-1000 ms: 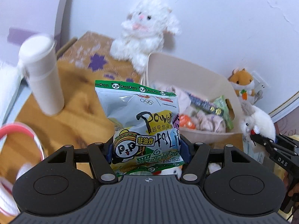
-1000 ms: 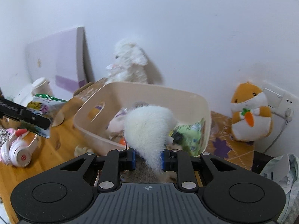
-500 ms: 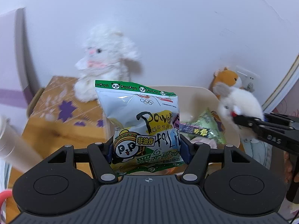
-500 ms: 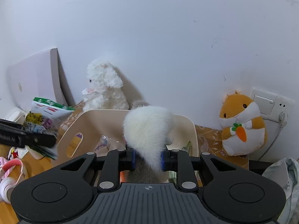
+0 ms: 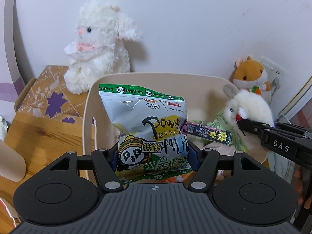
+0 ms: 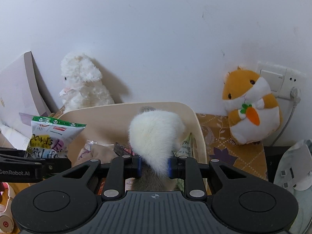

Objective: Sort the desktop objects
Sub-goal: 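Carry chip bag and white plush into the basket and open both tools, then grasp the green scrunchie with left tool while right tool grasps blue-white tissue box, then carry scrunchie and tissue box into the basket and open both tools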

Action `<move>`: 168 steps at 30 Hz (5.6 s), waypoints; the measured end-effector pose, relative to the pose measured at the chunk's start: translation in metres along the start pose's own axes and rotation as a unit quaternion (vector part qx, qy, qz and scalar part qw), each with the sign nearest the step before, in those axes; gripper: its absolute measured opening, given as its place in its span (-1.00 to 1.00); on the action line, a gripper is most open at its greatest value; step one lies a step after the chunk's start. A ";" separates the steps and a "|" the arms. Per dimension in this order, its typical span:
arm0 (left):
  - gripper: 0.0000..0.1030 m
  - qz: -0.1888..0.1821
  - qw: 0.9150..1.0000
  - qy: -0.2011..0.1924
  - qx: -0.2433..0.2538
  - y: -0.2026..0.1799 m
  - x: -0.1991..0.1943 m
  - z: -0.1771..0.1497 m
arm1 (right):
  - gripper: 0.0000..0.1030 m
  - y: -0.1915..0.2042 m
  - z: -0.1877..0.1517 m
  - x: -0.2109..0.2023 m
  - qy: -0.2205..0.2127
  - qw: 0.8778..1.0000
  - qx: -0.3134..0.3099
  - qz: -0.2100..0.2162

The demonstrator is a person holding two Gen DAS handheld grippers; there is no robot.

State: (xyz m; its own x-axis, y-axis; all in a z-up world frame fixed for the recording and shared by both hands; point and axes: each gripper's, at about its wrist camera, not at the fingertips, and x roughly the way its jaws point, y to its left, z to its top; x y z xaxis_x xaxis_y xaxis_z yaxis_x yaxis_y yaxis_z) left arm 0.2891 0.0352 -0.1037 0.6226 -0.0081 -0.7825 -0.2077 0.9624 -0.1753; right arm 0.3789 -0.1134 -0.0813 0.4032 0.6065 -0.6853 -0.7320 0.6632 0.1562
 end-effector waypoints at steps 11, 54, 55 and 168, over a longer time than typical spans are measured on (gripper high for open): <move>0.62 0.007 1.000 -0.016 0.017 -0.007 0.004 -0.002 | 0.36 0.006 -0.002 0.001 -0.009 1.000 -0.009 0.003; 0.91 -0.004 0.995 0.092 0.043 0.069 -0.063 -0.112 | 1.00 0.011 -0.145 -0.072 0.068 0.997 -0.047 -0.003; 0.91 -0.002 0.994 0.098 0.048 0.069 -0.062 -0.117 | 1.00 0.013 -0.150 -0.071 0.075 0.996 -0.047 -0.001; 0.12 -0.006 0.985 -0.026 0.171 -0.011 -0.001 0.014 | 0.29 0.047 0.003 0.010 -0.014 0.991 -0.132 -0.030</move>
State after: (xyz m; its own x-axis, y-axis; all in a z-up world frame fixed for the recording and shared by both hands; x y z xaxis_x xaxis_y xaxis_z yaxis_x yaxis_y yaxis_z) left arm 0.3019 0.0285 -0.0927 0.6624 -0.0142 -0.7490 0.0611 0.9975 0.0352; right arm 0.3500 -0.0749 -0.0783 0.4625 0.5841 -0.6670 -0.8229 0.5629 -0.0776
